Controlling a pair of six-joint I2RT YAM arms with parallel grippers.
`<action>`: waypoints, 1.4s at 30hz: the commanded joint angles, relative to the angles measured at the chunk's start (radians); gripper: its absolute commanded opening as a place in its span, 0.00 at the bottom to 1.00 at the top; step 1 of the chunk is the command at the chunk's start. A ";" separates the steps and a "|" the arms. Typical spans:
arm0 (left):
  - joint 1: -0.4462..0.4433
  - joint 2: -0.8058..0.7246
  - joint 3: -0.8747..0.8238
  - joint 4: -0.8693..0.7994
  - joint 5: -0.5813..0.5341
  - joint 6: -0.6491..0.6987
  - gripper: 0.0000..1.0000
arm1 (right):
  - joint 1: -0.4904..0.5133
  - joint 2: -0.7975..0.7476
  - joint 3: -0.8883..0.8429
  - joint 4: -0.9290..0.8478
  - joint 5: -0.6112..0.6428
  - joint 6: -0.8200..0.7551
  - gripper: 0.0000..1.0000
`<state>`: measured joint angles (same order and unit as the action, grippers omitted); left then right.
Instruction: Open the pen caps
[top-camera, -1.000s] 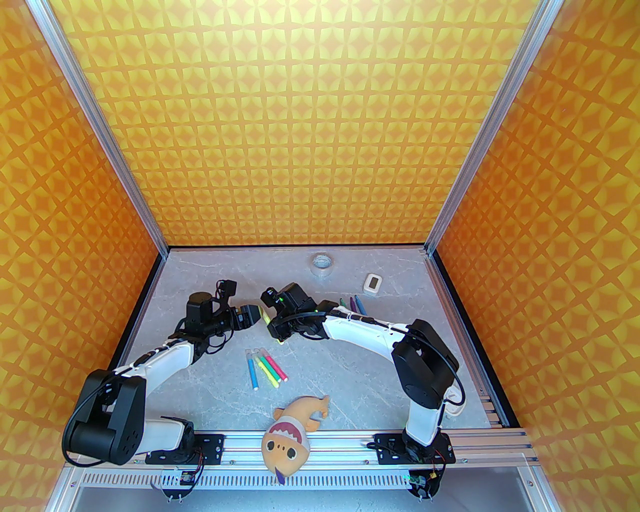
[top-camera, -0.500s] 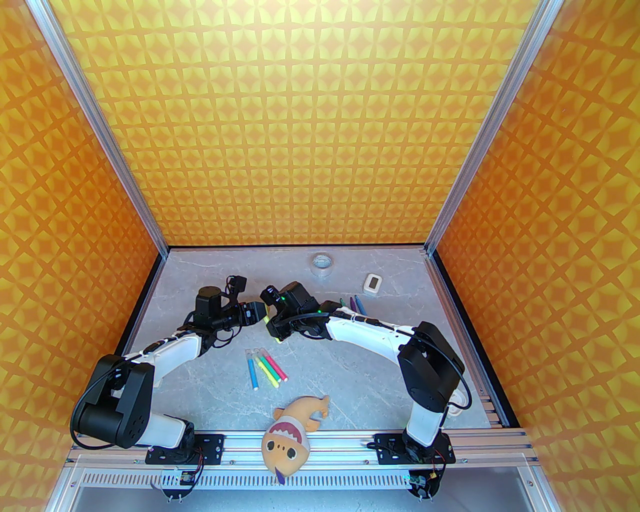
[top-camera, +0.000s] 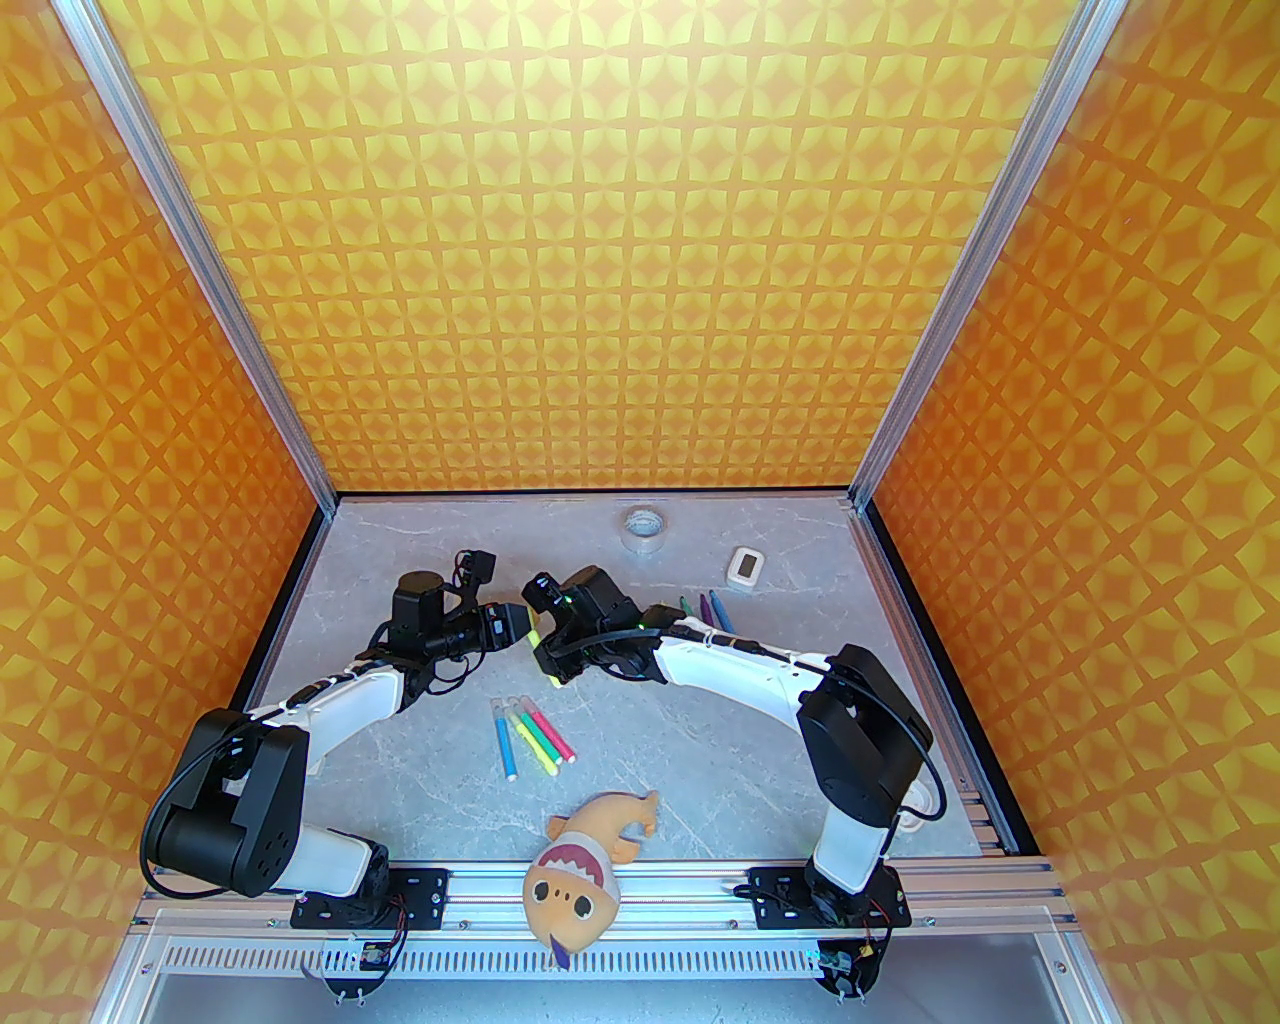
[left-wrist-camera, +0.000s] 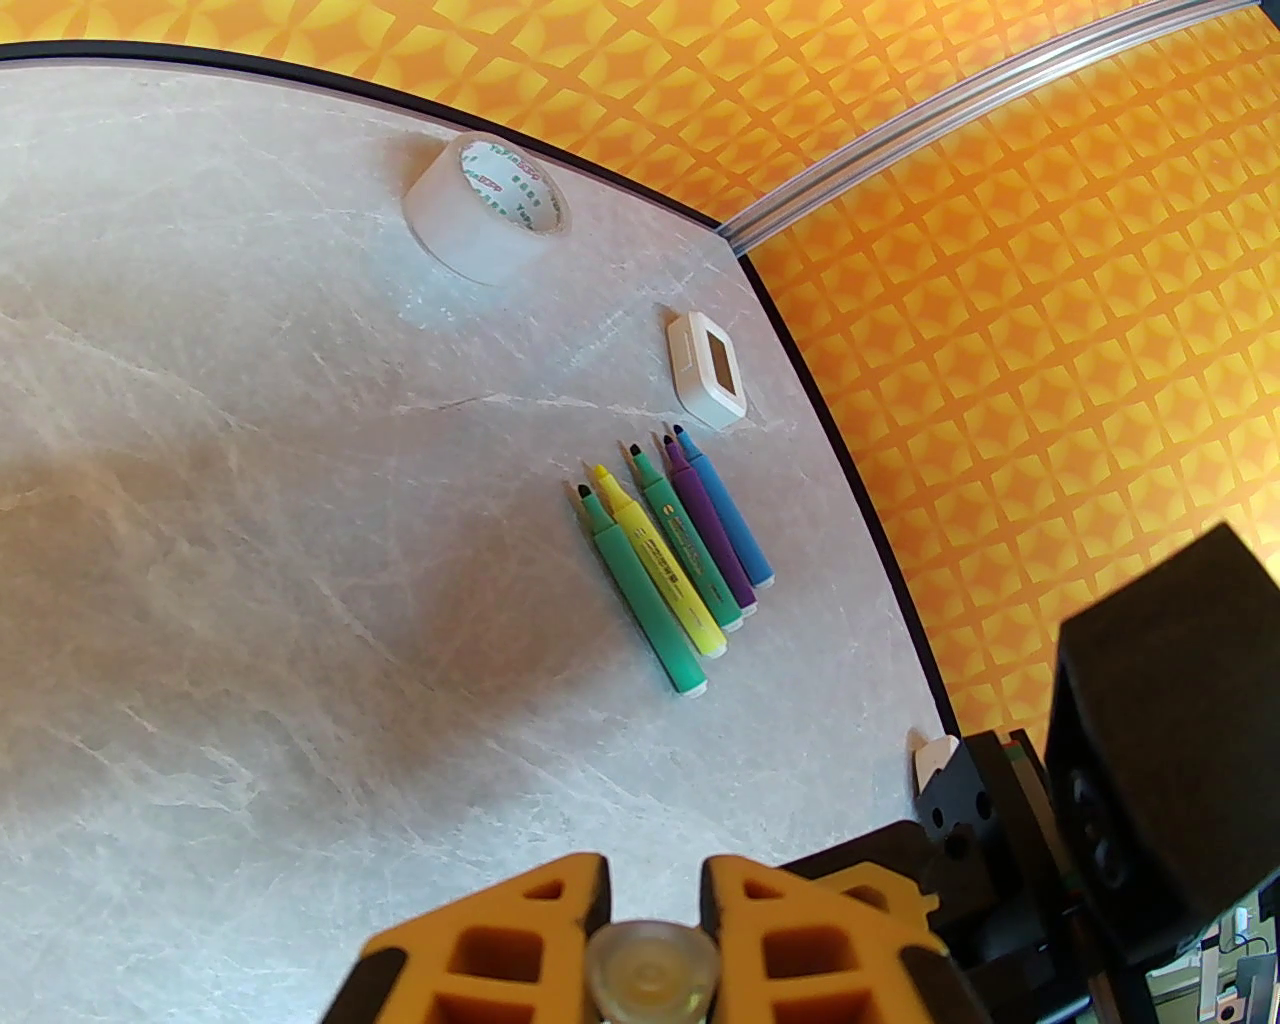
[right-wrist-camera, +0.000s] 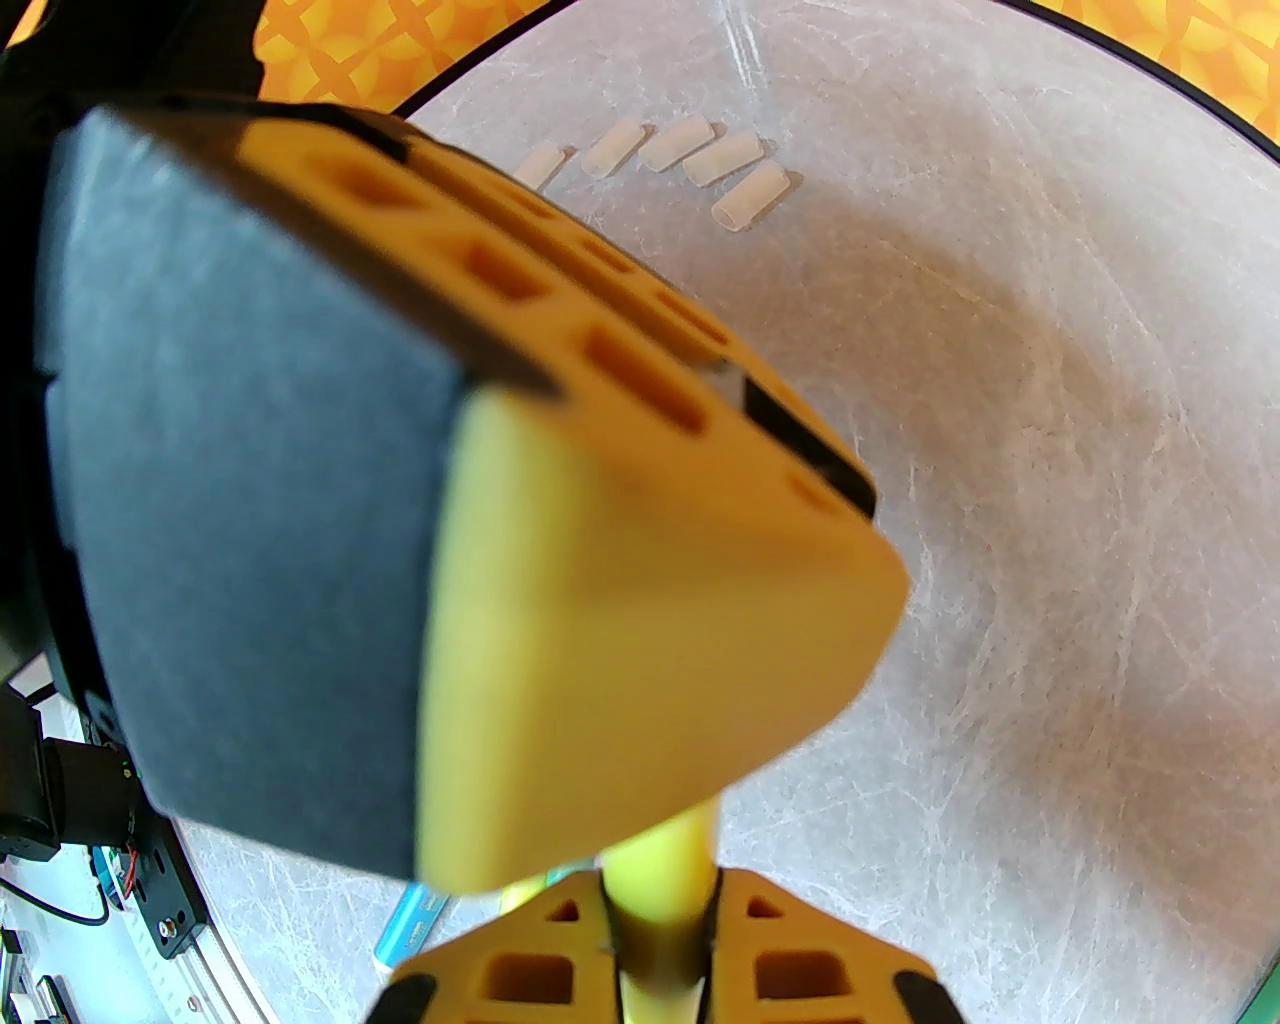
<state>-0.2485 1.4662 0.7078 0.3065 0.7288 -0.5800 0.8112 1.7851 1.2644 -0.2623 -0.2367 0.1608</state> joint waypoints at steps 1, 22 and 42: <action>-0.002 -0.001 0.027 0.018 0.013 -0.016 0.08 | 0.000 -0.045 -0.040 0.075 0.018 -0.003 0.21; -0.002 -0.036 0.051 0.029 0.085 -0.069 0.02 | 0.000 -0.039 -0.064 0.149 0.001 0.004 0.20; 0.065 -0.043 0.167 -0.047 -0.047 -0.079 0.00 | 0.000 -0.175 -0.274 0.112 0.013 -0.017 0.00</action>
<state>-0.2386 1.4498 0.8051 0.2466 0.7971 -0.6483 0.8093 1.6371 1.0527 -0.0376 -0.2192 0.1623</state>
